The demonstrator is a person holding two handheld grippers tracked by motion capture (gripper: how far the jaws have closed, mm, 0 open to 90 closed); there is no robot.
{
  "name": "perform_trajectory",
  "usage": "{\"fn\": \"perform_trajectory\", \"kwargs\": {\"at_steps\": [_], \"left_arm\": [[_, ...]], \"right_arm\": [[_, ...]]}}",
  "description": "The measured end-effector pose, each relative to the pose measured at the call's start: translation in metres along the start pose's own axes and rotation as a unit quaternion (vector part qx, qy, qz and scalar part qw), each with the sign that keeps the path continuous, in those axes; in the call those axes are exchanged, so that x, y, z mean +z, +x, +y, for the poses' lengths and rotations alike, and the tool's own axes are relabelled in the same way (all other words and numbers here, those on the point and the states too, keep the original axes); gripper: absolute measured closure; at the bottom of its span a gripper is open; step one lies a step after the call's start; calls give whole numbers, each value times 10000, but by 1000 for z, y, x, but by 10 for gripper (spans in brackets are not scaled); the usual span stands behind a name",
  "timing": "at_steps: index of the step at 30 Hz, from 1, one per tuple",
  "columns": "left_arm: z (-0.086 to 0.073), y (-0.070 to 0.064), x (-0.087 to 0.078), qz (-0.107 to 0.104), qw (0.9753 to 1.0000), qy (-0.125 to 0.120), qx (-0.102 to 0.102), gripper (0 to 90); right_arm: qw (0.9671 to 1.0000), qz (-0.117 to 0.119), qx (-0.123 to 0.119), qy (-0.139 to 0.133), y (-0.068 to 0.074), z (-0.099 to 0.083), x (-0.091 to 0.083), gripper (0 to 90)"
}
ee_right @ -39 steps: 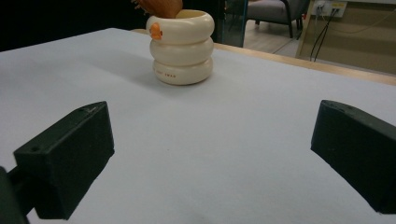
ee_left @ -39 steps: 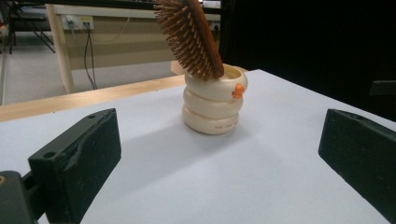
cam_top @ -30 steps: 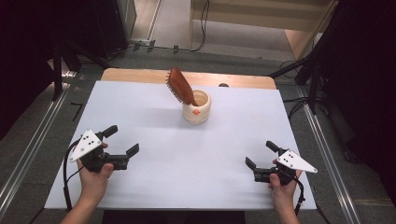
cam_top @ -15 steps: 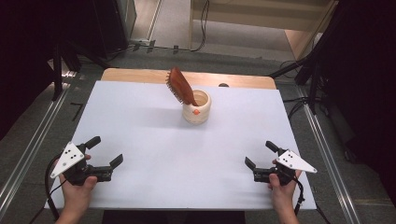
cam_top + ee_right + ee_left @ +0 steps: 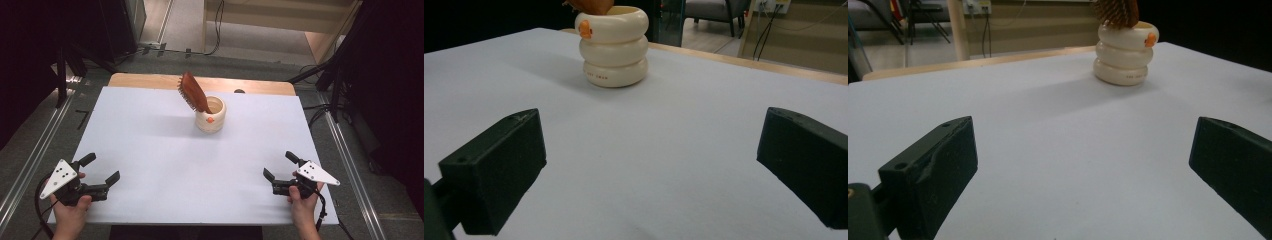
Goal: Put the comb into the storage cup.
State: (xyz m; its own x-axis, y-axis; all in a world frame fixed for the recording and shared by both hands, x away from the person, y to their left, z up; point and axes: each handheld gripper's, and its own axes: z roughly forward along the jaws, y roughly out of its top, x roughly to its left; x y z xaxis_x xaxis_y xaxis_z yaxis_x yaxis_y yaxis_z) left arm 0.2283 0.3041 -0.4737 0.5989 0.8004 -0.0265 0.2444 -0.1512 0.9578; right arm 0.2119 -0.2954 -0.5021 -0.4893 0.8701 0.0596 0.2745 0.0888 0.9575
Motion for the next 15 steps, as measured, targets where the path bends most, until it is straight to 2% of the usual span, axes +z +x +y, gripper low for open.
{"fn": "perform_trajectory", "kwargs": {"at_steps": [1, 4, 11, 15], "left_arm": [[-2, 0, 0, 28, 10000, 40, 28, 0], [-5, 3, 2, 18, 9999, 59, -108, 0], [-10, 6, 5, 22, 9997, 48, -229, 0], [-10, 6, 5, 28, 9997, 44, -229, 0]], "right_arm": [[10000, -14, -9, 8, -1, -1, 0, 0], [10000, -35, 14, 34, -3, -3, 0, 0], [10000, -37, -8, 91, -2, -5, 3, 0], [10000, -40, 7, 79, -3, -6, 3, 0]]}}
